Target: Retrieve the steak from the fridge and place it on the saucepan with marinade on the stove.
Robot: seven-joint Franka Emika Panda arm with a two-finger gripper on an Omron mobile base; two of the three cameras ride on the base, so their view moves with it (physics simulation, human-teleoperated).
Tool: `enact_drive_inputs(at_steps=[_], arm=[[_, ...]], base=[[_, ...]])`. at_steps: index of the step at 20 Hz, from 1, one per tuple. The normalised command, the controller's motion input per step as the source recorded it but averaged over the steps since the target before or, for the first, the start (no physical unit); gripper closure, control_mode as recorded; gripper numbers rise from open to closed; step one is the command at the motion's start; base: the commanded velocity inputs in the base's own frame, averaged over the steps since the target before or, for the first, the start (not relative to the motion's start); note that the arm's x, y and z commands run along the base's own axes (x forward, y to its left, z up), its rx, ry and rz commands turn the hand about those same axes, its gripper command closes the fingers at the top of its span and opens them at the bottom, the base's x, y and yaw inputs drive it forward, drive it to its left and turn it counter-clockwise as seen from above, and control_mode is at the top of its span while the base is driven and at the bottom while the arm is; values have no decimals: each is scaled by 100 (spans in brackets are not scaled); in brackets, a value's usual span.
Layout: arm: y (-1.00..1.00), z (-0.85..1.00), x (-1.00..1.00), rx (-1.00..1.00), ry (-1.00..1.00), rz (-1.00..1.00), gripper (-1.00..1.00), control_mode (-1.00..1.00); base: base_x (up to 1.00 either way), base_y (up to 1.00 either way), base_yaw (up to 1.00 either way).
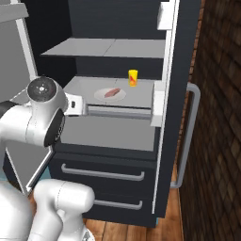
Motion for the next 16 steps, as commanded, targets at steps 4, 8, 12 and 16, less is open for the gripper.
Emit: enact_drive_inputs(at_steps=[4, 8, 12, 16], arm=[[0, 0, 36, 0, 0, 0, -100, -100], [0, 0, -19, 0, 0, 0, -100, -100], [0, 0, -37, 0, 0, 0, -100, -100], [0, 0, -29, 0, 0, 0, -100, -100]], base=[[0, 0, 0], [0, 0, 0], [0, 0, 0], [0, 0, 0]])
